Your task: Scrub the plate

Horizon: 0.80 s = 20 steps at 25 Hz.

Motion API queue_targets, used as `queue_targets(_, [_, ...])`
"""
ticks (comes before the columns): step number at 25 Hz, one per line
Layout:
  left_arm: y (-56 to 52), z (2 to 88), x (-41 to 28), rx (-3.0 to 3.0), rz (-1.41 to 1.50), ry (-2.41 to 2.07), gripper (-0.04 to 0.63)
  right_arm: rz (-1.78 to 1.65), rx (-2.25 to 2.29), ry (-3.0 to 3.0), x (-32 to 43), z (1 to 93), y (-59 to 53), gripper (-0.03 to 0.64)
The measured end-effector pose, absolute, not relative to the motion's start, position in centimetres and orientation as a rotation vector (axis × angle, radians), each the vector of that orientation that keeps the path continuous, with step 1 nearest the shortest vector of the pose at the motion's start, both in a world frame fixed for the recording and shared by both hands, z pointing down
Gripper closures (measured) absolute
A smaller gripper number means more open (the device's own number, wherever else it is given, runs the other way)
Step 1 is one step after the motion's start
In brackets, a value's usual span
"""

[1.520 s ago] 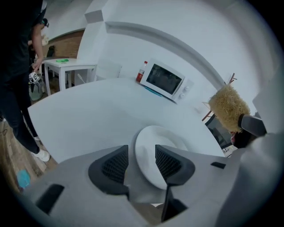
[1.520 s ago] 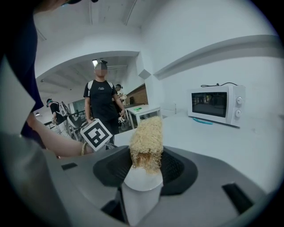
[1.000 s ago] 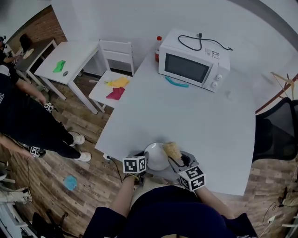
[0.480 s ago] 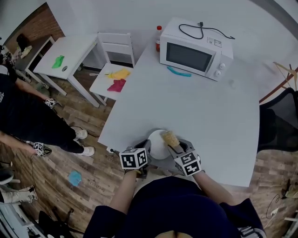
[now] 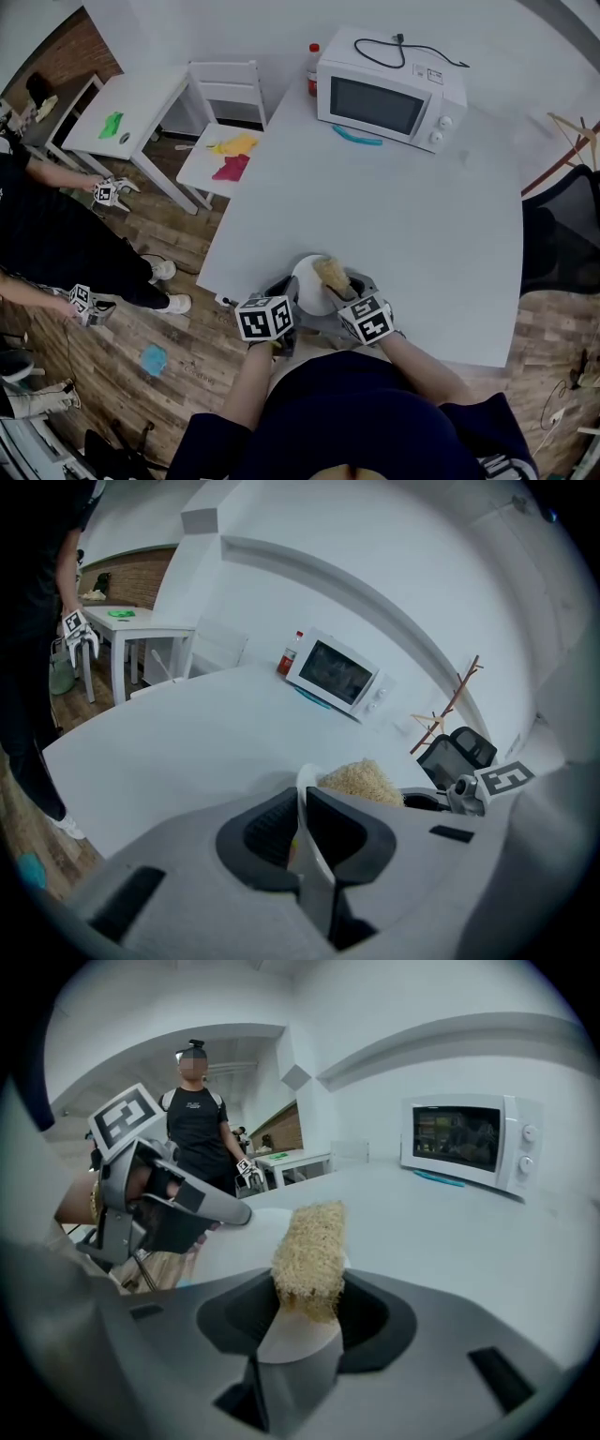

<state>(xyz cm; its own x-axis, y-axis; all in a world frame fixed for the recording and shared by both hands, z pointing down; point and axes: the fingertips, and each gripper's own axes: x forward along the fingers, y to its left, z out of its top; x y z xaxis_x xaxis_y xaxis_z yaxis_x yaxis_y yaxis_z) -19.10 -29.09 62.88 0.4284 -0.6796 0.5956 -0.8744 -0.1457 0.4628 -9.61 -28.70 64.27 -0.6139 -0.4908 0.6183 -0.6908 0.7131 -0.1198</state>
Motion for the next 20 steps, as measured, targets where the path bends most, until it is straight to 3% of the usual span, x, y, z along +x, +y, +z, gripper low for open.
queue_targets(11, [-29.4, 63.5, -20.6, 1.82, 0.313, -1.399, 0.554, 0.461, 0.429, -2.463, -13.8, 64.1, -21.8, 0.442])
queue_targets(20, [-29.5, 63.7, -20.2, 1.844, 0.328, -1.405, 0.554, 0.475, 0.582, -2.451, -11.6, 64.1, -24.0, 0.442])
